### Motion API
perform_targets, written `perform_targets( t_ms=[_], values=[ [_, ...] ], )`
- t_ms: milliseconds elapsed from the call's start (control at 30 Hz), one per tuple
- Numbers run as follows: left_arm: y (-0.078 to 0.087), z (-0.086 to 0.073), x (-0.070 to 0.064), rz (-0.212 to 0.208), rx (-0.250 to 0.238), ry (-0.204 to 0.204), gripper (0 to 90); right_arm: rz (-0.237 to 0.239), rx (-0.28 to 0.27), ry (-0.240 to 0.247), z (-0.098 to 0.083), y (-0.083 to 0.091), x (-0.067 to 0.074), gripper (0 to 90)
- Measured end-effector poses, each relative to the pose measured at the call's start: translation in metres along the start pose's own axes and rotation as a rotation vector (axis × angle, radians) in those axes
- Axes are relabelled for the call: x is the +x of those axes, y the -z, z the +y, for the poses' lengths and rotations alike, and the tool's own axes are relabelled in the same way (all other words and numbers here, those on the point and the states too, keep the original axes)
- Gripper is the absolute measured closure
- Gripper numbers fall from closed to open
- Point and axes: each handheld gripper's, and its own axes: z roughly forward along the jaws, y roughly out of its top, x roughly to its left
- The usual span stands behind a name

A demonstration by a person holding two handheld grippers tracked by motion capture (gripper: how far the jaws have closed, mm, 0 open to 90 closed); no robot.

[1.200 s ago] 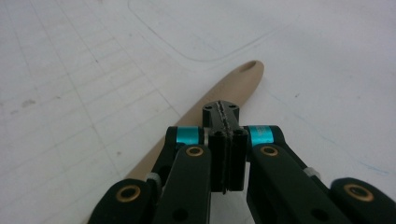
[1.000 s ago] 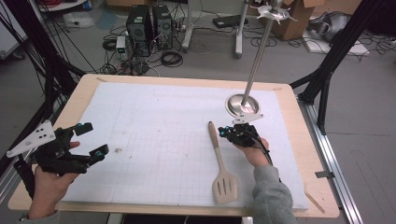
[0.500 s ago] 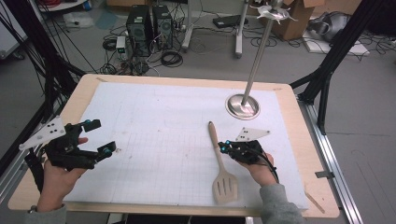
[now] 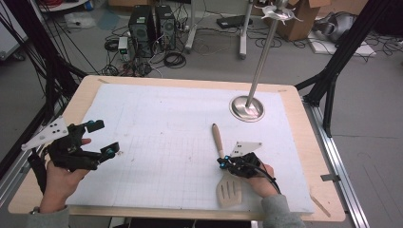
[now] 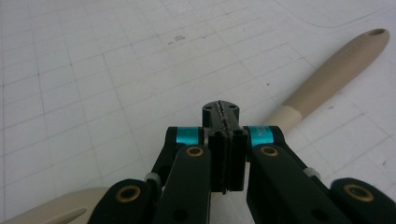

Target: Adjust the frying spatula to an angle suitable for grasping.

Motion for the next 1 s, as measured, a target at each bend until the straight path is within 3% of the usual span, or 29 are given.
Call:
perform_targets(
  t_ms=[167,300,467,667,900,1000],
  values=[
    [-0.0006,-0.0005,-0.0007,0.000,0.006,-0.002,1.7,0.023,0.034,0.012,-0.0011,-0.0027,0.0012,90.0],
    [-0.0008,-0.0007,-0.0015,0.000,0.004,0.001,1.7,0.023,0.069,0.059,-0.0010,-0.0046,0.0037,90.0],
    [-0.0002,-0.0013,-0.0007,0.002,0.007,0.001,1.7,0.028,0.090,0.085,0.0010,-0.0039,0.0019,90.0],
    [-0.0003,-0.0020,-0.0010,0.003,0.009,0.002,1.7,0.027,0.098,0.082,0.0011,-0.0017,0.0011,90.0],
    [0.0017,-0.0016,-0.0007,0.005,0.004,0.003,1.7,0.027,0.118,0.118,0.0031,-0.0007,0.0007,90.0],
    [0.0018,-0.0019,-0.0009,0.006,0.004,0.004,1.7,0.029,0.124,0.107,0.0030,0.0032,-0.0013,90.0]
  ],
)
